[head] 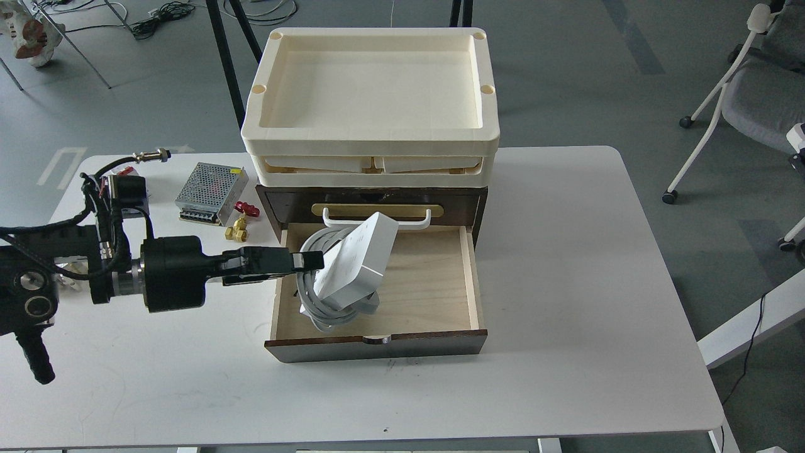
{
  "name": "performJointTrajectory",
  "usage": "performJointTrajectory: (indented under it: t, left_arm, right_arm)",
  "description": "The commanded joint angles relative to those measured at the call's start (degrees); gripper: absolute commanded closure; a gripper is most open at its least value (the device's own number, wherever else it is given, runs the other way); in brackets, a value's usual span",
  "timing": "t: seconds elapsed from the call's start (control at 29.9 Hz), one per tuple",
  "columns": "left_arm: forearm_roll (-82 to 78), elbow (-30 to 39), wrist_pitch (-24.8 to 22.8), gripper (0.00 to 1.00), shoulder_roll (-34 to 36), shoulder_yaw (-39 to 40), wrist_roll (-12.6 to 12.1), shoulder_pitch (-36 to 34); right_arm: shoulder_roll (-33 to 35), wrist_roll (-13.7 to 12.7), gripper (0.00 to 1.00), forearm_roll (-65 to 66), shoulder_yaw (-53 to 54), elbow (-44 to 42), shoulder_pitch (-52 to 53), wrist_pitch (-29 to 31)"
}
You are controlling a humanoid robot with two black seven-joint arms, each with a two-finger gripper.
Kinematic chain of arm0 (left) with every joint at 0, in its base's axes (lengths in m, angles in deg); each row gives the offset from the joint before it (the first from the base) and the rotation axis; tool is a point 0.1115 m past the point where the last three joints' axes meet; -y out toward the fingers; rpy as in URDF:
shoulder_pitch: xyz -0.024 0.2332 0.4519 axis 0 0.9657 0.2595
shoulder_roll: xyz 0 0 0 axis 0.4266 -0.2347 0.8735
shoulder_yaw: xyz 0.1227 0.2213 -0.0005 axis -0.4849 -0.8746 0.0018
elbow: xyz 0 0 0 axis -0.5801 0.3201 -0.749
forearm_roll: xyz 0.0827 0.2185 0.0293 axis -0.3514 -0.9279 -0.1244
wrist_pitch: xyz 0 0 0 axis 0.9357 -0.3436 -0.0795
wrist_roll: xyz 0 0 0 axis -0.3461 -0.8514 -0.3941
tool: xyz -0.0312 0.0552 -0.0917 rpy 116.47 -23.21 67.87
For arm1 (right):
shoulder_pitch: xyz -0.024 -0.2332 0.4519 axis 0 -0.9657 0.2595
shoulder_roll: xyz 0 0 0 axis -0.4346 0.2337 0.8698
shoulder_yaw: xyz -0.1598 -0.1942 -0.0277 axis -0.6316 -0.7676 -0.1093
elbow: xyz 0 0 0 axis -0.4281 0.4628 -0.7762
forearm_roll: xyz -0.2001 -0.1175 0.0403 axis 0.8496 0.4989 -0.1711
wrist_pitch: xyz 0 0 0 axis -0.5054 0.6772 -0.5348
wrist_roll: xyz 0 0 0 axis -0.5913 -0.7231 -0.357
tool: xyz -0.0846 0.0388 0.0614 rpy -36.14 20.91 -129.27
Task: Put charging cable into cabinet
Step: 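Carry the power strip with the left gripper over the open drawer, then lower the power strip into the drawer and open the left gripper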
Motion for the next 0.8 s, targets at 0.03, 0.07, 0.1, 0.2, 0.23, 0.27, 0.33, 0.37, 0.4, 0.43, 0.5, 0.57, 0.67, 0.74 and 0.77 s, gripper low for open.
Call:
performJointTrajectory:
  t: [0.03, 0.07, 0.1, 0.2, 0.23, 0.27, 0.33, 0.37, 0.4, 0.43, 0.5, 0.57, 0.67, 0.74, 0.77]
  left_arm:
    - [-1.0, -5.5, 0.5, 1.0, -6.5, -0.2, 0.0, 2.1]
    - [-1.6, -5.7, 0.6, 1.0, -6.8, -0.2, 0.0, 2.2]
    - [-2.4, -6.1, 0.7, 1.0, -7.0, -0.1, 0.0, 2.3]
    - [-3.7, -9.6, 1.1, 1.0, -7.7, -0.2, 0.0, 2.9]
    - [-3.7, -11.0, 1.2, 1.0, -8.4, -0.2, 0.0, 3.3]
    - [-3.7, -12.6, 1.3, 1.0, -9.2, -0.2, 0.0, 3.6]
    - [-3.4, -15.7, 1.6, 1.0, -10.9, -0.1, 0.0, 3.7]
    - [-3.3, -16.9, 1.7, 1.0, -11.6, -0.1, 0.0, 3.8]
    - [-3.3, -17.9, 1.6, 1.0, -12.0, -0.1, 0.0, 3.8]
    - [-3.3, -18.5, 1.6, 1.0, -12.2, -0.1, 0.0, 3.8]
    - [-3.5, -19.5, 1.5, 1.0, -12.2, -0.2, 0.0, 4.4]
    - [-3.6, -20.5, 1.5, 1.0, -12.4, -0.2, 0.0, 5.2]
    - [-3.6, -22.7, 1.6, 1.0, -13.8, -0.3, 0.0, 5.5]
    - [-3.6, -24.0, 1.7, 1.0, -14.8, -0.2, 0.0, 6.3]
    - [-3.7, -24.3, 1.8, 1.0, -14.9, -0.2, 0.0, 6.8]
  right_arm:
    - [0.0, 0.8, 0.0, 0.0, 0.1, 0.0, -0.4, 0.0]
    - [0.0, 0.8, 0.0, 0.0, 0.1, 0.0, -0.4, 0.0]
    - [0.0, 0.8, 0.0, 0.0, 0.1, 0.0, -0.4, 0.0]
    - [0.0, 0.8, 0.0, 0.0, 0.1, 0.0, -0.4, 0.0]
    - [-0.1, 0.8, 0.0, 0.0, 0.1, 0.1, -0.4, 0.0]
    - [-0.1, 0.8, 0.0, 0.0, 0.1, 0.1, -0.4, 0.0]
    - [-0.1, 0.8, 0.0, 0.0, 0.1, 0.2, -0.4, 0.0]
    - [-0.1, 0.8, 0.0, 0.0, 0.0, 0.2, -0.4, 0.0]
    - [-0.1, 0.8, 0.0, 0.0, 0.1, 0.2, -0.4, 0.0]
    - [-0.1, 0.8, 0.0, 0.0, 0.1, 0.2, -0.5, 0.0]
    - [-0.1, 0.8, 0.0, 0.0, 0.1, 0.1, -0.5, 0.0]
    - [0.0, 0.8, 0.0, 0.0, 0.1, 0.0, -0.6, 0.0]
    - [0.0, 0.8, 0.0, 0.0, 0.1, 0.0, -0.9, 0.0]
    - [0.0, 0.8, 0.0, 0.0, 0.1, 0.0, -0.9, 0.0]
    - [0.0, 0.8, 0.0, 0.0, 0.1, 0.0, -0.9, 0.0]
